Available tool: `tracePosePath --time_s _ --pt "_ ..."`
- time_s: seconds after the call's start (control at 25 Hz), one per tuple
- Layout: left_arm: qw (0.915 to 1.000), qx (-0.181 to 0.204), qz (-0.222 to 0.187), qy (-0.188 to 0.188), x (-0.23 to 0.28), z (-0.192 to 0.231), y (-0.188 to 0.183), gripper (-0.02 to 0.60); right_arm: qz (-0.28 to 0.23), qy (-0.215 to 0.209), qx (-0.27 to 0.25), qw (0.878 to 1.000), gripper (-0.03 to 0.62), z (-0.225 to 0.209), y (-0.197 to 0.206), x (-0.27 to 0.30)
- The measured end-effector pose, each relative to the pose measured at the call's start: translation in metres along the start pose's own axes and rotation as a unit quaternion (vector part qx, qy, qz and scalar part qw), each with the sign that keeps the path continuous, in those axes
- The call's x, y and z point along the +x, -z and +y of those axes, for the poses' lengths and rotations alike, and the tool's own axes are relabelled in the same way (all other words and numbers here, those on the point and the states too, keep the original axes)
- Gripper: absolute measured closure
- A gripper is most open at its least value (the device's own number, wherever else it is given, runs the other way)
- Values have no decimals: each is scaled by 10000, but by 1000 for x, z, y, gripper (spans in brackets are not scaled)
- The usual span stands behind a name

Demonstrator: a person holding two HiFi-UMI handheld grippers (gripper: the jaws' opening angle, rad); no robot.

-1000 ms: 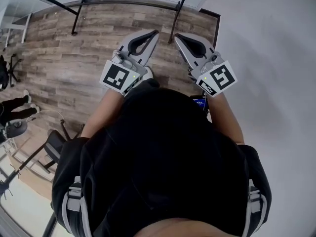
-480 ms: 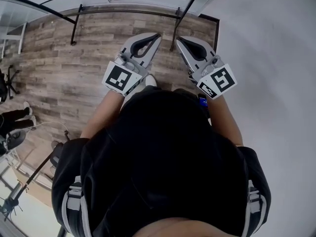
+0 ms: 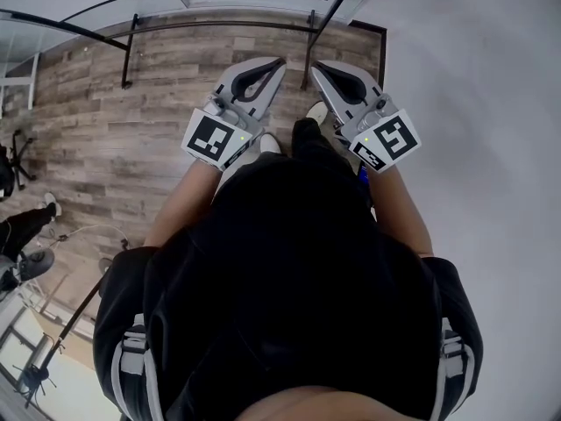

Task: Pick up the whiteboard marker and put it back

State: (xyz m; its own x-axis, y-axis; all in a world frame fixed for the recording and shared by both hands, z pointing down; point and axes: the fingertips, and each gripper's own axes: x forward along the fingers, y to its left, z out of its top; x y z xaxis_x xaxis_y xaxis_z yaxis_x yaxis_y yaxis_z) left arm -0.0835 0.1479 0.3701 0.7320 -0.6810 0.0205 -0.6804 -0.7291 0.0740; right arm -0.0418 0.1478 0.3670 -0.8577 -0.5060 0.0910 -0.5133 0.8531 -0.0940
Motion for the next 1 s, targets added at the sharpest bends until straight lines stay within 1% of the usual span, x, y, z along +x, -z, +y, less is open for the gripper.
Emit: tracePosePath --time_s 0.4,0.64,1.0 --pt "9997 113 -63 -202 31 33 -4 577 -102 -179 10 9998 599 -40 -1 24" --pt "9994 136 -40 -319 67 52 -20 577 -149 -275 11 9995 598 -82 -18 30" --pt "9991 72 -52 -411 126 79 -24 577 -149 -410 71 9990 599 -152 -26 41"
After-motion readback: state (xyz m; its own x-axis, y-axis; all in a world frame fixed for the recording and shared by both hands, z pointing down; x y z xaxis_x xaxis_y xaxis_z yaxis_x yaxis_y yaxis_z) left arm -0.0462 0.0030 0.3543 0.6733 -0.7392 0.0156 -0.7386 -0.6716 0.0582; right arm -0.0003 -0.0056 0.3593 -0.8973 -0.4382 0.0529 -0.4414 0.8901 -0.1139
